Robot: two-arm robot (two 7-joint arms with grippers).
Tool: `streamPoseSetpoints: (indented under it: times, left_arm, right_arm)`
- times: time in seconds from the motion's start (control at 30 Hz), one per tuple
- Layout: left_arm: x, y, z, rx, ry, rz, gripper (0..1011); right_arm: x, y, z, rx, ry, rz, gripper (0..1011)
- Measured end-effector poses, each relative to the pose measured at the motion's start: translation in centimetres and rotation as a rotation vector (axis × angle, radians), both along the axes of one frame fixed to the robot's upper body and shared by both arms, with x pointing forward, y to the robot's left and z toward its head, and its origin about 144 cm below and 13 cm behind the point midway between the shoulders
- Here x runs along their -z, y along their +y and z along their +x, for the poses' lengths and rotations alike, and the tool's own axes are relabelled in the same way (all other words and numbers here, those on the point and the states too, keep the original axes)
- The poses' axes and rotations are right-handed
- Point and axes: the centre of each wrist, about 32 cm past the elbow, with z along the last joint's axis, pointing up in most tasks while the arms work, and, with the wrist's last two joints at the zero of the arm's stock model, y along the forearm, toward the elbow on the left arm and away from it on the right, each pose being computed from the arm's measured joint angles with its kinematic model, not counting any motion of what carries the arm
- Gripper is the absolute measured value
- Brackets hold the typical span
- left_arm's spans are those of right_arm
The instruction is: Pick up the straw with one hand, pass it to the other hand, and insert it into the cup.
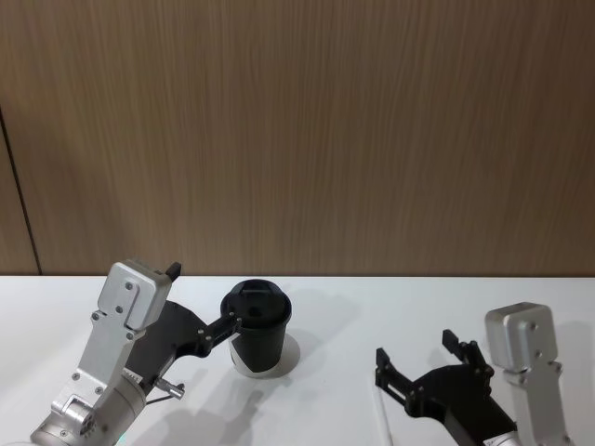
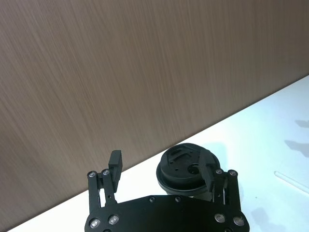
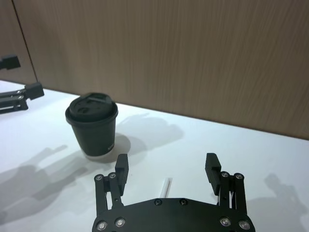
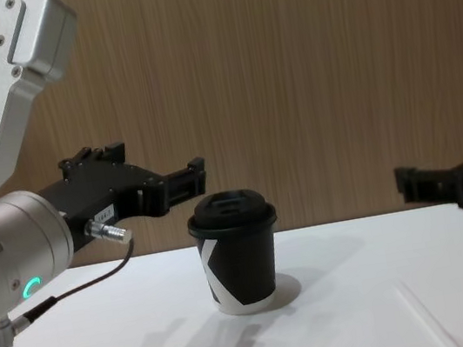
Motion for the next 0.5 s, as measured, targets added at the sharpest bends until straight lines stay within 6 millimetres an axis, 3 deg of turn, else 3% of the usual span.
streamPoseSetpoints:
  times: [0.5]
  left_arm:
    - [0.0,0.0,0.0,0.000,0.000,0.000,1003]
  right_arm:
    - [-1.5,1.2,-1.9,-0.038,0.106,-0.040,1001]
